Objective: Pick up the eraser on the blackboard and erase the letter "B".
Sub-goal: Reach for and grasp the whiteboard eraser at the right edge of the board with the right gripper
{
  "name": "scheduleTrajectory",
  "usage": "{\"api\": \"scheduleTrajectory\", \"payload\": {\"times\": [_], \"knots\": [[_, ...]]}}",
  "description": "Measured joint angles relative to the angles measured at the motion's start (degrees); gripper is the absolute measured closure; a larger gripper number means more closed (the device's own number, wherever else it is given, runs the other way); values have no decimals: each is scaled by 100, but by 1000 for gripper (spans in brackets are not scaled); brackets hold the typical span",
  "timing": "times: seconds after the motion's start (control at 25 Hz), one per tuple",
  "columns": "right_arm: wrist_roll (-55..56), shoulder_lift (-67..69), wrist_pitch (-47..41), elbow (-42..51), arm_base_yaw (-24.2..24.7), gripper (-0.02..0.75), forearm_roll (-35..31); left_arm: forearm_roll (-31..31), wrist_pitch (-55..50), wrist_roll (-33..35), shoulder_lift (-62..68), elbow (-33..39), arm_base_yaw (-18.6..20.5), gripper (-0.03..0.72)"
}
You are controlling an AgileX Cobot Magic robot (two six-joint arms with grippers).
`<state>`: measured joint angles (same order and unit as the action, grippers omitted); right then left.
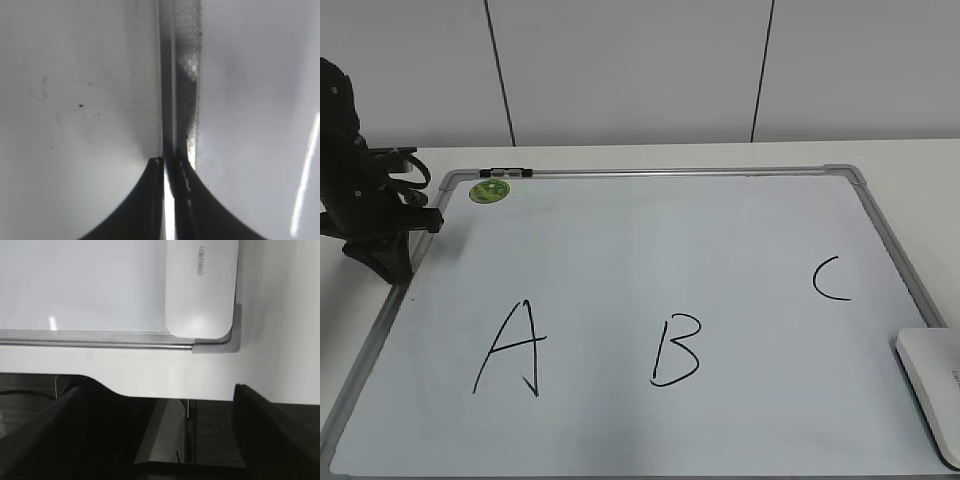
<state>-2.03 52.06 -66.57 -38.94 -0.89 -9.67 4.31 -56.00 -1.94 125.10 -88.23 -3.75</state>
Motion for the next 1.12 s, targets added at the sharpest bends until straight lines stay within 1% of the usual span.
{"api": "scheduleTrajectory", "payload": {"times": [0.2,0.6,0.72,0.92,1.12], "knots": [[-45,748,382,-276,-106,57,201,0,0,0,0,0,0,668],[-56,2380,1399,-307,-157,59,309,0,0,0,0,0,0,667],[4,2725,1640,-316,-157,59,452,0,0,0,0,0,0,666],[203,3165,1756,-438,-157,59,697,0,0,0,0,0,0,664],[258,3530,1909,-646,-157,59,723,0,-11,0,0,-5,0,664]]}}
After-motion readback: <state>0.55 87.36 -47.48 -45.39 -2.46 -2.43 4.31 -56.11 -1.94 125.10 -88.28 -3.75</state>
